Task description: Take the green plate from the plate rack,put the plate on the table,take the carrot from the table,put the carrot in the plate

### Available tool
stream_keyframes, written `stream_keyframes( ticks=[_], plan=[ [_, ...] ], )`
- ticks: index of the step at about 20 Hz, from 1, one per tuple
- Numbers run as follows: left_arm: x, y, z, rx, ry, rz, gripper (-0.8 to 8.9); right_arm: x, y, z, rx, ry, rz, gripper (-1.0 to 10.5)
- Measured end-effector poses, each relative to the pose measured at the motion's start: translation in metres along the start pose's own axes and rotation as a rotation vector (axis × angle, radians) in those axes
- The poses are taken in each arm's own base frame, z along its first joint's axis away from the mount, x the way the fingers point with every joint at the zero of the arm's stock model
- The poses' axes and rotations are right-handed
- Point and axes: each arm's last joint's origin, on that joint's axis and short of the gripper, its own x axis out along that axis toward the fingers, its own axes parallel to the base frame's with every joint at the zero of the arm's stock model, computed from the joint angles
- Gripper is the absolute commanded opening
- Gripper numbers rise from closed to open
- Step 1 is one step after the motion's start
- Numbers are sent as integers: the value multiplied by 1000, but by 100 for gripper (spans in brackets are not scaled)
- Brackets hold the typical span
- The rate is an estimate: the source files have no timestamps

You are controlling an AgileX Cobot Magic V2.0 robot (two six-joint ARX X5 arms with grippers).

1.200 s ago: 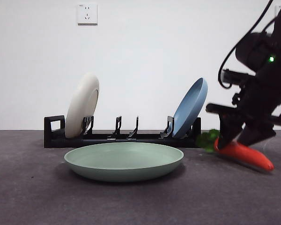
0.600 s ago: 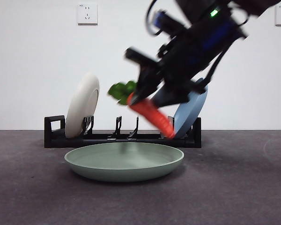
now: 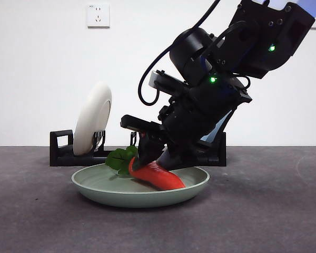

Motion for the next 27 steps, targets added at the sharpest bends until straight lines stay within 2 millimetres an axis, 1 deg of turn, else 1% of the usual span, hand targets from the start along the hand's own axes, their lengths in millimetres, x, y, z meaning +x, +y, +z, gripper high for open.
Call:
stream_keyframes(
  ticks=[1, 2, 5, 7, 9, 11, 12, 14, 16, 18, 20, 22, 23, 24, 25, 26, 27],
  plan=[
    [0, 0, 0, 0, 0, 0, 381, 0, 0, 0, 0, 0, 0, 461],
    [0, 0, 0, 0, 0, 0, 381, 0, 0, 0, 0, 1, 1, 487],
    [0, 0, 0, 0, 0, 0, 381, -2, 1, 0, 0, 10, 0, 487],
    [0, 0, 0, 0, 0, 0, 381, -13, 4, 6, 0, 13, 0, 487],
    [0, 0, -1, 3, 11, 2, 381, -42, 11, 23, -5, -29, 10, 487],
    [0, 1, -3, 6, 28, 6, 381, -82, 19, 40, -11, -66, 19, 485],
    [0, 1, -3, 8, 33, 7, 381, -99, 21, 43, -13, -63, 18, 478],
    [0, 1, -4, 10, 44, 8, 380, -139, 26, 45, -11, -36, 12, 472],
    [0, 1, -6, 14, 60, 11, 377, -183, 29, 39, -15, 0, 5, 472],
    [0, 1, -7, 17, 71, 12, 377, -221, 30, 28, -14, 45, -5, 471],
    [0, 2, -9, 22, 96, 16, 377, -250, 30, 13, -11, 107, -18, 469],
    [-1, 2, -12, 29, 126, 20, 372, -271, 30, 0, -5, 162, -11, 461],
    [-1, 2, -14, 33, 143, 22, 364, -278, 30, -5, -2, 180, 5, 399],
    [-1, 3, -15, 37, 158, 25, 300, -284, 30, -8, 0, 188, 16, 296],
    [-1, 3, -16, 39, 167, 26, 182, -289, 31, -10, -1, 186, 20, 162],
    [-1, 3, -17, 40, 170, 26, 98, -290, 31, -11, -2, 181, 21, 72],
    [-1, 3, -17, 40, 171, 26, -14, -292, 31, -11, -4, 173, 22, -29]
  ],
)
